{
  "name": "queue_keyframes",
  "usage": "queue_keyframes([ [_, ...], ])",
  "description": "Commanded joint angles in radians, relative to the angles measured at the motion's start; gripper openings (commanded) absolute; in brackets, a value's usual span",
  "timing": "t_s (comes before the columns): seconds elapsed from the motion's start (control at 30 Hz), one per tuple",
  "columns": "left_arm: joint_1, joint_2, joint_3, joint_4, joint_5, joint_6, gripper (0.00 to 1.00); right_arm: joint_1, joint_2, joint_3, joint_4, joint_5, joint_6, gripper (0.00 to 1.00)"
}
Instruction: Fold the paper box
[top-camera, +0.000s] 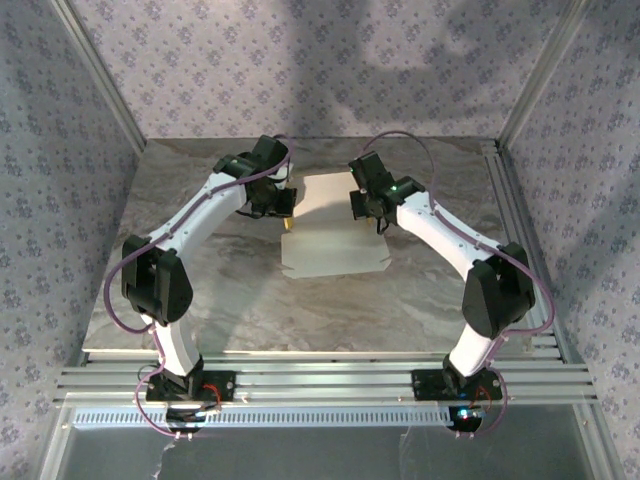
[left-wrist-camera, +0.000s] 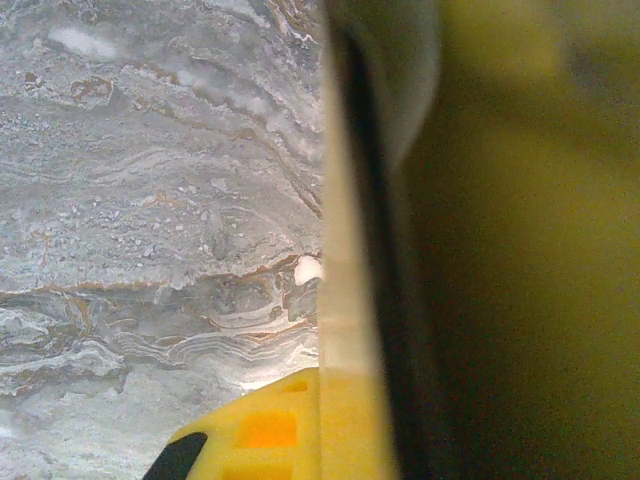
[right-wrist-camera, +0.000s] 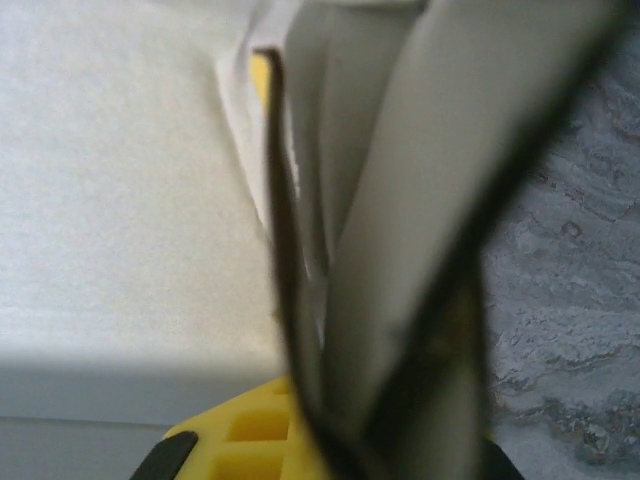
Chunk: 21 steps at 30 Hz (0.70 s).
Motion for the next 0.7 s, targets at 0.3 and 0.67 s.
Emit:
queue_keyframes([
  [0.3,0.0,-0.01,0.008,-0.011,0.002,0.0,0.0,0.098,0.093,0.106,-0.173,0.464,0.026,0.0],
  [0.67,-0.004,-0.017,-0.006,-0.006,-0.039,-0.021,0.0,0.125,0.003,0.072,-0.058,0.332,-0.065,0.19],
])
